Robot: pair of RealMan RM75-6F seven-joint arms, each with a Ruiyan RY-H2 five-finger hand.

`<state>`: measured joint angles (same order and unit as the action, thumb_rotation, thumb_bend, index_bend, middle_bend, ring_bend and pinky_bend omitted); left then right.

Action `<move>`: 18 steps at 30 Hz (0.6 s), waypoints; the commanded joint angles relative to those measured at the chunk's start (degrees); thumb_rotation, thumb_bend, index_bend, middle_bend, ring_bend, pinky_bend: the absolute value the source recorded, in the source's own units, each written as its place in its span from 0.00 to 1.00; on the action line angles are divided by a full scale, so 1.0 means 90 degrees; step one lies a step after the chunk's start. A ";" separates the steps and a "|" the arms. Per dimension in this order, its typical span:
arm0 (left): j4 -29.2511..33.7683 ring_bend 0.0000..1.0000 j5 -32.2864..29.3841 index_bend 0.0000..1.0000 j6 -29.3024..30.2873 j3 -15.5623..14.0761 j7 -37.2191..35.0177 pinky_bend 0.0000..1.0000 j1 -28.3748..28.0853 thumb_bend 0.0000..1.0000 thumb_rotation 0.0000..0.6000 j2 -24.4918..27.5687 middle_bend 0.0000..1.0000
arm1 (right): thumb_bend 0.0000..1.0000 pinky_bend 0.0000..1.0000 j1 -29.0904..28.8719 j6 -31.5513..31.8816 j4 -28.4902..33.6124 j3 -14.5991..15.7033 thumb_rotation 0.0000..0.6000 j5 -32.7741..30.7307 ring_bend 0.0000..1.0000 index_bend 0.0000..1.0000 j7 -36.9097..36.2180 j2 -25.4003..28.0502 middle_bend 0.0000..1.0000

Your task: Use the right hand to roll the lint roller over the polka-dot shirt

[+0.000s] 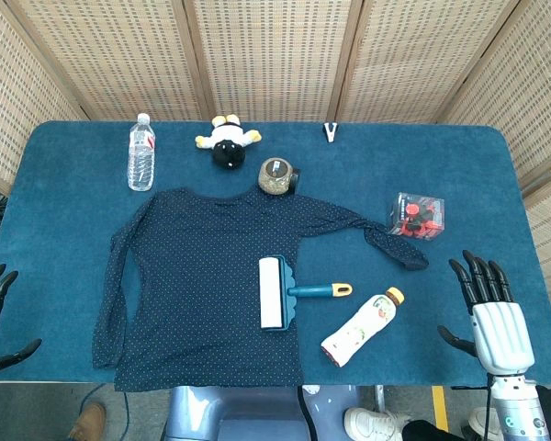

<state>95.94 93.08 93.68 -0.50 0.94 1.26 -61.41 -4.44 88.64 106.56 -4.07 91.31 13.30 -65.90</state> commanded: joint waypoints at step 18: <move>0.0152 0.00 -0.0428 0.00 -0.0402 0.0186 0.0088 0.00 -0.0192 0.00 1.00 0.0035 0.00 | 0.00 0.98 -0.2339 -0.3184 0.0402 -0.1287 1.00 -0.2080 0.96 0.00 0.1680 0.0255 0.93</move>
<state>97.10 89.73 90.54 0.89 1.50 -0.17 -61.11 -17.32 70.38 107.58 -10.79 83.04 21.93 -64.98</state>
